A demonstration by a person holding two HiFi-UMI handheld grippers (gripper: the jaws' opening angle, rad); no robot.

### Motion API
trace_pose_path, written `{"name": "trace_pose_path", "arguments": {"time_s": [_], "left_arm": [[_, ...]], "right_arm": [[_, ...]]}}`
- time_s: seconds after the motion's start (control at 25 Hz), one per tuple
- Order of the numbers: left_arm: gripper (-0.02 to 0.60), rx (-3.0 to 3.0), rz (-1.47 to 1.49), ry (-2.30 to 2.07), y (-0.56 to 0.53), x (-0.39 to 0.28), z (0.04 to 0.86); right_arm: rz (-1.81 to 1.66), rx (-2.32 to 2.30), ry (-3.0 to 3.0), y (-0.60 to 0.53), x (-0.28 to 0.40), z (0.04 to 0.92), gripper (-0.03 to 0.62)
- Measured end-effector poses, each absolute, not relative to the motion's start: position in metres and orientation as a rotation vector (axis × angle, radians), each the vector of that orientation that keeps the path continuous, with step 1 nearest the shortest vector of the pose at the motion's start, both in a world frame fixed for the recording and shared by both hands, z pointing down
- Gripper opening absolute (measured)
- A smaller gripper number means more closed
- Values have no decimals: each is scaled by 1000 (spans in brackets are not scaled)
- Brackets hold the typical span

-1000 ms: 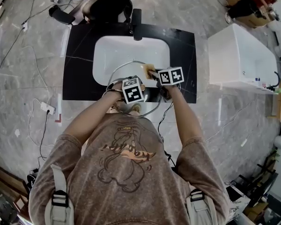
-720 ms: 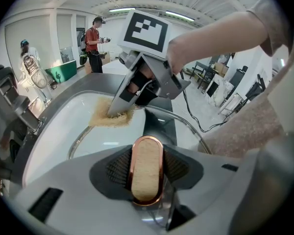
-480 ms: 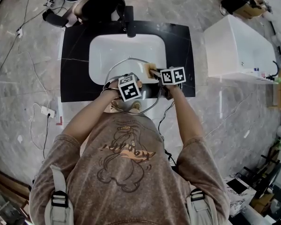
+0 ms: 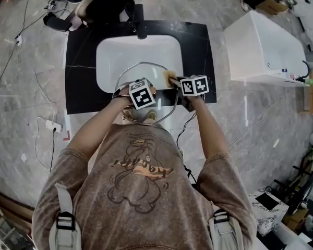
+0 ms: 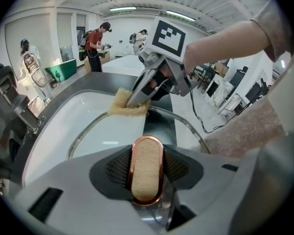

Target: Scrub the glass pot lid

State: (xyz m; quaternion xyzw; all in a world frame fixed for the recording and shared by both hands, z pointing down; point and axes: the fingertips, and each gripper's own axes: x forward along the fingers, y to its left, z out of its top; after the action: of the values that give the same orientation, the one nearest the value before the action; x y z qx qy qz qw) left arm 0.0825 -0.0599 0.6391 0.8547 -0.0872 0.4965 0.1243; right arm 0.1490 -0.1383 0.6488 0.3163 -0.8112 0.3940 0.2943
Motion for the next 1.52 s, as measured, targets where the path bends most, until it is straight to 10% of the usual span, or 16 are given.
{"name": "trace_pose_path", "arguments": {"time_s": [1.52], "left_arm": [[186, 2469, 1449, -167, -59, 92, 632]], "right_arm": [[728, 647, -2146, -40, 146, 636, 48]]}}
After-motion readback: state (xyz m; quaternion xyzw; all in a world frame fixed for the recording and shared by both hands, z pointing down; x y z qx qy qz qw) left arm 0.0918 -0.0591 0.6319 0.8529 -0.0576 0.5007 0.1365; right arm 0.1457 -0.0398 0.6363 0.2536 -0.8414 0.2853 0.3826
